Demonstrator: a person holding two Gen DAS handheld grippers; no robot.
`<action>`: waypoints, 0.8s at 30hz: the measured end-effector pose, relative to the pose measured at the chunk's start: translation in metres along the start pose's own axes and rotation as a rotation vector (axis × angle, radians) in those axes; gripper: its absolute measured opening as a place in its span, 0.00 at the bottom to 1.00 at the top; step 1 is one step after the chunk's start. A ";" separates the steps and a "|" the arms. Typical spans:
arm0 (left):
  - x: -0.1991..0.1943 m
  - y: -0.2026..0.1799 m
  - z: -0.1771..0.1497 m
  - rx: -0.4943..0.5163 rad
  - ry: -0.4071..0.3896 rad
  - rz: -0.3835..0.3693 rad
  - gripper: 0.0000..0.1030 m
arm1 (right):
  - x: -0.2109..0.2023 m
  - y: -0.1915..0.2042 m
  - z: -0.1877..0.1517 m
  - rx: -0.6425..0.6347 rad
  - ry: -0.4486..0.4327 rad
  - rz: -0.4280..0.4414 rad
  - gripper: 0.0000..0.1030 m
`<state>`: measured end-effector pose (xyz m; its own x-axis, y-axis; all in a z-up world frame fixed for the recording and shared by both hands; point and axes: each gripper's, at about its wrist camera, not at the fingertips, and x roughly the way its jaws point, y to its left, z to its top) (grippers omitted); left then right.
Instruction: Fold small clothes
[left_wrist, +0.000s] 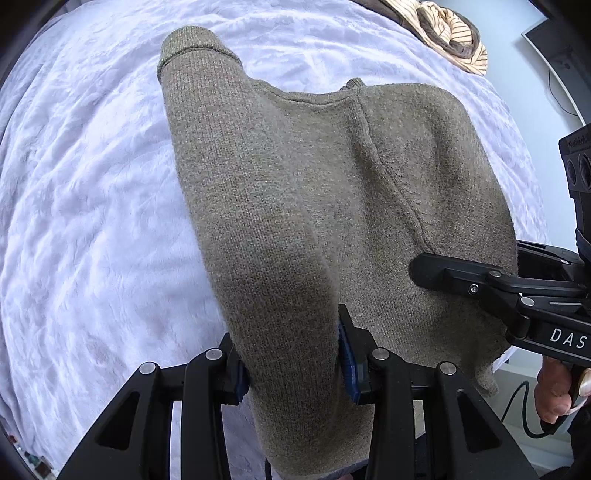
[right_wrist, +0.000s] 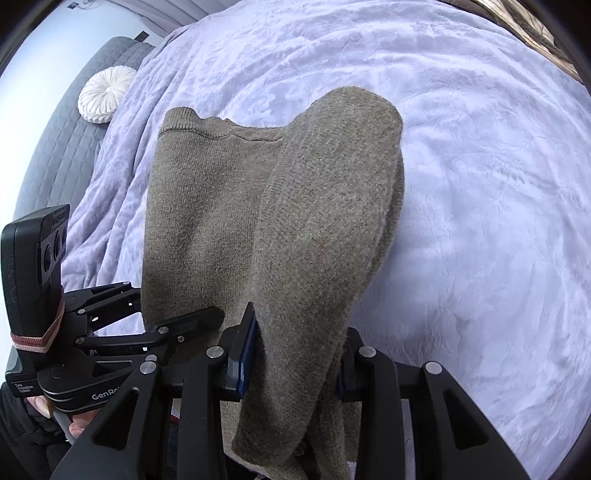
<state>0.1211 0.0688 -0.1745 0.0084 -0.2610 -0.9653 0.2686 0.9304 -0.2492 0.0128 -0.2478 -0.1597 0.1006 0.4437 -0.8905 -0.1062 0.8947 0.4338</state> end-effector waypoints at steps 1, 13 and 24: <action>0.003 0.000 -0.003 -0.002 0.004 0.001 0.39 | 0.003 -0.001 -0.001 -0.001 0.007 -0.001 0.35; 0.047 0.002 -0.008 -0.036 0.093 0.023 0.39 | 0.041 -0.012 -0.008 -0.025 0.096 -0.043 0.35; 0.065 0.012 -0.006 -0.051 0.129 0.125 0.72 | 0.062 -0.029 -0.011 0.010 0.142 -0.044 0.43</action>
<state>0.1189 0.0645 -0.2412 -0.0862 -0.1103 -0.9901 0.2239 0.9663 -0.1272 0.0111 -0.2466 -0.2288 -0.0360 0.3932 -0.9188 -0.0950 0.9138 0.3948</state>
